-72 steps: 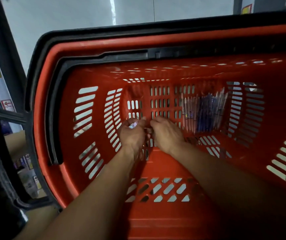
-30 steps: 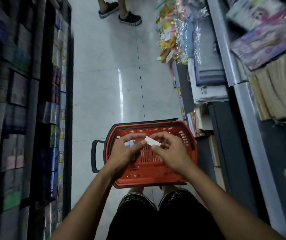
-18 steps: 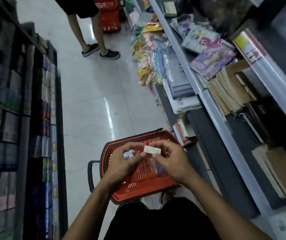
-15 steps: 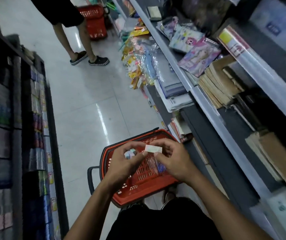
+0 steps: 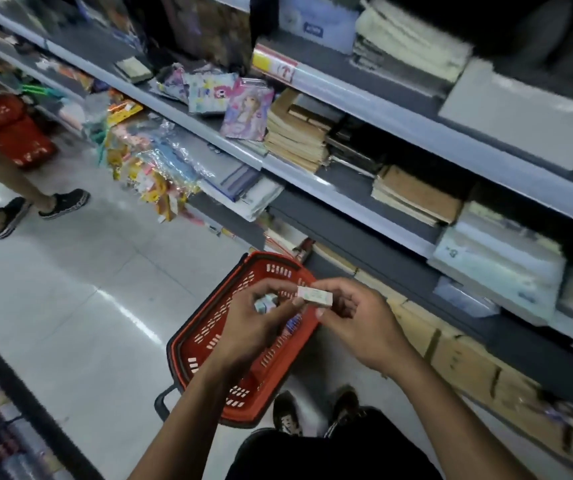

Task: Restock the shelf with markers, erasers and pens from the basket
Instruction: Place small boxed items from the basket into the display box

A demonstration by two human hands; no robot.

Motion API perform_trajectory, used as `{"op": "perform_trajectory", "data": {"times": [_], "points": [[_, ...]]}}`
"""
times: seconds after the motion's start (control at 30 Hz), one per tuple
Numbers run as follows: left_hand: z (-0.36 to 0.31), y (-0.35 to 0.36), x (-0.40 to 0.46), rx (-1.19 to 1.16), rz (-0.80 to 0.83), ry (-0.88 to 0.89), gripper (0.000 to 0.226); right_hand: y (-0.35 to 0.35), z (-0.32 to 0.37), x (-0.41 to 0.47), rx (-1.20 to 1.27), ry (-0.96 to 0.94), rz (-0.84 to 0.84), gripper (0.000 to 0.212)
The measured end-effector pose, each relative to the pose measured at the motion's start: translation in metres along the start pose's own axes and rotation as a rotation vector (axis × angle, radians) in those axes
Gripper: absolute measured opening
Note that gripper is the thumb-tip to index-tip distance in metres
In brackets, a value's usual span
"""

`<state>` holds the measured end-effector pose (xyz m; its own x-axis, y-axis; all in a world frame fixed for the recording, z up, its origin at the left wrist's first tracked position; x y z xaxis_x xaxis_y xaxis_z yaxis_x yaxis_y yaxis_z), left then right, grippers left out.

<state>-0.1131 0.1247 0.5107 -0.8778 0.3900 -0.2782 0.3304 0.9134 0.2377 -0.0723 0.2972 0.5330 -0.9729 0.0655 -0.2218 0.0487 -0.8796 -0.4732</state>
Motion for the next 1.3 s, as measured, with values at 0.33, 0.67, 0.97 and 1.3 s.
{"op": "perform_trajectory", "data": {"times": [0.33,0.67,0.97,1.3], "points": [[0.019,0.173,0.002,0.212,0.319,-0.02,0.018,-0.124,-0.067,-0.125,0.069,0.152,-0.419,0.031],[0.084,0.356,-0.059,0.316,0.678,-0.103,0.014,-0.202,-0.154,-0.299,0.148,0.288,-0.77,0.032],[0.115,0.455,-0.104,0.344,1.01,-0.17,0.019,-0.218,-0.175,-0.403,0.202,0.45,-1.051,0.016],[0.123,0.51,-0.11,0.449,1.345,-0.155,0.027,-0.206,-0.166,-0.432,0.278,0.638,-1.308,0.019]]}}
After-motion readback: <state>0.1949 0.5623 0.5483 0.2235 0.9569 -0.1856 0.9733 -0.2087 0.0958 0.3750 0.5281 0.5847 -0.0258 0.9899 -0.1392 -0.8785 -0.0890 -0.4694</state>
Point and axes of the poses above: each hand's wrist, its own x-axis towards the middle knuckle, its own y-axis out of the palm, z = x × y, the point moved 10 cm from there along x, towards the middle knuckle, and after that the axes turned 11 degrees about -x, right-handed, at the moved point
